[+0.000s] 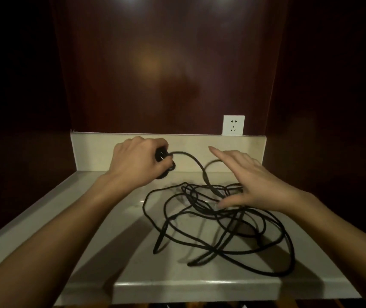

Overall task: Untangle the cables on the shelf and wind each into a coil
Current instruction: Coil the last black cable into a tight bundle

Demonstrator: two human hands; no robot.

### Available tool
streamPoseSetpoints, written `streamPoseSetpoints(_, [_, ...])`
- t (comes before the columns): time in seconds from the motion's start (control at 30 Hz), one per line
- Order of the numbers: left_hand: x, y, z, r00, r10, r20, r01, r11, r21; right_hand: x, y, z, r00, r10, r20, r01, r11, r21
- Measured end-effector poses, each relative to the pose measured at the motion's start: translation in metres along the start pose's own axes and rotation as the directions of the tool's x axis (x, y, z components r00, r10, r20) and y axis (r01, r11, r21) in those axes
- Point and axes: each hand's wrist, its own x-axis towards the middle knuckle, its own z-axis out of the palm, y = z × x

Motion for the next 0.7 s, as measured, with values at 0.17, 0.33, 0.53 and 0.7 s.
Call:
streamPoseSetpoints(0.17, [0.003, -0.015, 0.002, 1.000, -0.008, 0.019, 0.007, 1.000, 0.027, -0.020, 0.026, 0.006, 0.985, 0.143, 0.096, -0.127, 0.979, -0.160])
streamPoseSetpoints(0.33, [0.003, 0.003, 0.006, 0.998, -0.044, 0.047, 0.040, 0.996, 0.082, -0.014, -0.014, -0.002, 0.918, 0.236, -0.318, -0.276, 0.957, -0.089])
streamPoseSetpoints(0.53, [0.005, 0.024, 0.002, 0.988, -0.047, 0.147, 0.027, 0.991, 0.134, -0.002, -0.096, 0.015, 0.704, -0.413, -0.577, 0.265, 0.907, -0.326])
streamPoseSetpoints(0.7, [-0.001, 0.023, -0.007, 0.955, -0.002, 0.297, 0.076, 0.968, -0.238, 0.031, -0.065, 0.038, 0.789, -0.270, -0.551, 0.155, 0.956, -0.248])
